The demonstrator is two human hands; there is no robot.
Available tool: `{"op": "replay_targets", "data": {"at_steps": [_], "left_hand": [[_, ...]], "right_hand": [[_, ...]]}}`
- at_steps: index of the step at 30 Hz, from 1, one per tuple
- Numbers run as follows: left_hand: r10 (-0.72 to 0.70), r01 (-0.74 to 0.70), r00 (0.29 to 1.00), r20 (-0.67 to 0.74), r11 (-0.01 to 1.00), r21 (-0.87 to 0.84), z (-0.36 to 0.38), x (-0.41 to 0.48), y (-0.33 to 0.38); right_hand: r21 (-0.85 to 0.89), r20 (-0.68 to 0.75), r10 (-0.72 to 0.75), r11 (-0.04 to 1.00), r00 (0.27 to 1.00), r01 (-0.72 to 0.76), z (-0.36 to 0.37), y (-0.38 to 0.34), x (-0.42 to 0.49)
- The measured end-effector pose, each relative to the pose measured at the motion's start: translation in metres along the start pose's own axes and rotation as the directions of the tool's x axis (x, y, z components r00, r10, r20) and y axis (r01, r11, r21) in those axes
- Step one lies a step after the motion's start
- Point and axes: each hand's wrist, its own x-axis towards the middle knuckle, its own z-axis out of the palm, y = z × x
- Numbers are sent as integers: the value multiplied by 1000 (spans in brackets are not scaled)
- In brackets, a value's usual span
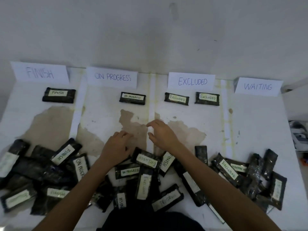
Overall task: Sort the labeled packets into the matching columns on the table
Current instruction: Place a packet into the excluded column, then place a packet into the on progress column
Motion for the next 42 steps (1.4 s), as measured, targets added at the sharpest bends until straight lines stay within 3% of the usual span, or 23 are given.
{"op": "replay_targets", "data": {"at_steps": [3, 8, 12, 18, 26, 30, 35, 38, 42], "left_hand": [[-66, 61, 995, 80, 996, 66, 6, -28, -9], [-79, 63, 995, 68, 974, 218, 13, -50, -13], [-61, 54, 998, 31, 981, 184, 7, -47, -23], [-117, 129, 990, -81, 978, 164, -43, 18, -72], [-46, 69, 992, -116, 976, 205, -78, 113, -105], [-35, 57, 991, -127, 984, 168, -74, 128, -112], [-11, 29, 975, -220, 996, 80, -72, 120, -114], [33, -39, 956, -291, 999, -15, -69, 98, -98], [49, -82, 970, -239, 988, -128, -50, 52, -70]], "right_hand": [[14, 45, -4, 1000, 999, 4, 17, -17, -16], [-51, 93, 10, 999, 996, -5, 36, -32, -33], [-58, 80, 31, 998, 996, -26, 36, -39, -33], [-65, 98, 45, 997, 994, -39, 31, -45, -22], [-105, 136, 81, 992, 987, -67, 41, -38, -8], [-151, 266, 119, 985, 957, -81, 36, -38, -9], [-378, 415, 215, 925, 884, -48, 33, -41, -16], [-332, 461, 234, 940, 856, -78, 35, -45, -17], [-229, 513, 226, 966, 828, -121, 34, -47, -16]]}}
